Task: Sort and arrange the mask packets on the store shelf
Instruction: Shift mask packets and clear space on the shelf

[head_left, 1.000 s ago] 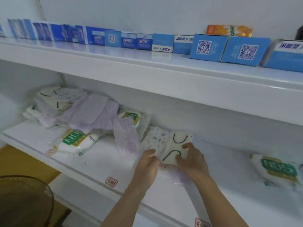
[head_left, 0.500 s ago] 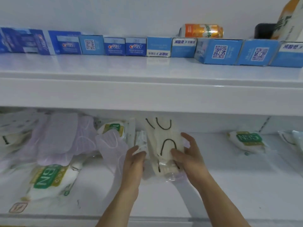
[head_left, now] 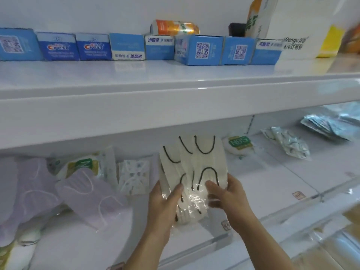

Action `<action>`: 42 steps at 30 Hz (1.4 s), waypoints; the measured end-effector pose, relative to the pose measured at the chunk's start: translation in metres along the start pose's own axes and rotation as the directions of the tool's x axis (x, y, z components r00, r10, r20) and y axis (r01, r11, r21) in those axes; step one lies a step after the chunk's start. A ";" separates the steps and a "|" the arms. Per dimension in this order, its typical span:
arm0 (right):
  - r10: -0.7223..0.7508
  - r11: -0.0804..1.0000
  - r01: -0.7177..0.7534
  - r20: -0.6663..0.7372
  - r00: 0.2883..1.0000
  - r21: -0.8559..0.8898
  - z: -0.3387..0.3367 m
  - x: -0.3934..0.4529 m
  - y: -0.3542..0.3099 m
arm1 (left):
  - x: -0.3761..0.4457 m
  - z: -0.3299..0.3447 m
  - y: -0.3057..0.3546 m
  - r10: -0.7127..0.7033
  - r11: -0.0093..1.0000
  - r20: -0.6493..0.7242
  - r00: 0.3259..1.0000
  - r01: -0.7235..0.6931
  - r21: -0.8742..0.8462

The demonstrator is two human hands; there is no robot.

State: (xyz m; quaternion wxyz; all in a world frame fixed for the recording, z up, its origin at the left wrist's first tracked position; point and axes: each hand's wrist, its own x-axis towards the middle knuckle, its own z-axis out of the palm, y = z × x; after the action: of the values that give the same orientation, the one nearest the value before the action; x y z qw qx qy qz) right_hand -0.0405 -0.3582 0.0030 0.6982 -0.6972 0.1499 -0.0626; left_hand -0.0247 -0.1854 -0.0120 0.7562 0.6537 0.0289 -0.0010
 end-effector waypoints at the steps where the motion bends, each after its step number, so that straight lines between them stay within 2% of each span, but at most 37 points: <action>1: 0.011 1.000 -0.010 -0.039 0.999 0.011 -0.010 0.003 0.001 | 0.002 0.009 -0.002 -0.008 1.000 0.002 1.000 0.008 -0.014; 4: 0.034 0.998 -0.028 -0.101 0.994 0.061 -0.042 0.013 0.004 | 0.008 0.039 -0.008 -0.005 1.000 0.047 0.999 0.005 0.006; 8: 0.023 0.997 -0.014 -0.119 0.993 0.074 -0.092 0.028 0.008 | 0.014 0.096 -0.012 0.070 0.985 0.217 0.974 -0.102 0.139; 10: 0.014 0.998 -0.006 -0.122 0.992 0.063 -0.123 0.038 0.008 | 0.015 0.133 -0.016 0.074 0.979 0.252 0.965 -0.118 0.164; 18: 0.008 0.999 0.006 -0.252 0.968 0.054 -0.270 0.094 0.006 | 0.022 0.278 -0.048 0.059 0.995 0.189 0.980 -0.072 0.062; 22: -0.007 1.000 0.005 -0.309 0.951 -0.004 -0.328 0.140 -0.004 | 0.033 0.320 -0.056 0.040 0.998 0.113 0.993 -0.045 0.037; 25: 0.010 0.999 -0.018 -0.276 0.961 -0.027 -0.357 0.186 -0.019 | 0.037 0.338 -0.062 0.004 1.000 0.056 0.998 -0.005 0.013; 26: 0.002 0.994 -0.033 -0.285 0.959 -0.106 -0.363 0.198 -0.023 | 0.036 0.342 -0.060 -0.011 1.000 0.045 0.999 0.010 0.014; 28: -0.129 0.915 -0.026 -0.352 0.927 -0.403 -0.369 0.211 -0.027 | 0.040 0.351 -0.062 -0.040 0.999 0.031 0.999 0.040 0.004; 30: -0.284 0.857 0.062 -0.369 0.885 -0.512 -0.368 0.202 -0.026 | 0.042 0.361 -0.062 -0.050 0.999 0.031 0.998 0.050 0.000; 32: -0.254 0.890 0.125 -0.249 0.934 -0.439 -0.366 0.180 -0.026 | 0.046 0.374 -0.062 -0.048 0.999 0.054 0.997 0.048 0.006; 34: -0.064 0.947 0.048 -0.039 0.997 -0.317 -0.365 0.160 -0.024 | 0.048 0.391 -0.061 -0.050 0.999 0.088 0.995 0.049 0.018; 36: 0.025 0.968 -0.008 0.066 0.998 -0.252 -0.374 0.150 -0.016 | 0.048 0.411 -0.059 -0.014 0.999 0.152 0.988 0.006 0.052; 42: 0.048 0.984 -0.072 -0.143 0.989 -0.164 -0.428 0.139 -0.003 | 0.056 0.469 -0.068 -0.016 0.954 0.370 0.929 -0.097 0.284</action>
State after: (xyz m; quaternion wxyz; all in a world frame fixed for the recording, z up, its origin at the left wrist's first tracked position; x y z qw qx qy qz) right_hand -0.0349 -0.8079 -0.0033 0.6260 -0.7430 0.2239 -0.0769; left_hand 0.0485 -0.6568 -0.0147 0.6409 0.7486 -0.1276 -0.1120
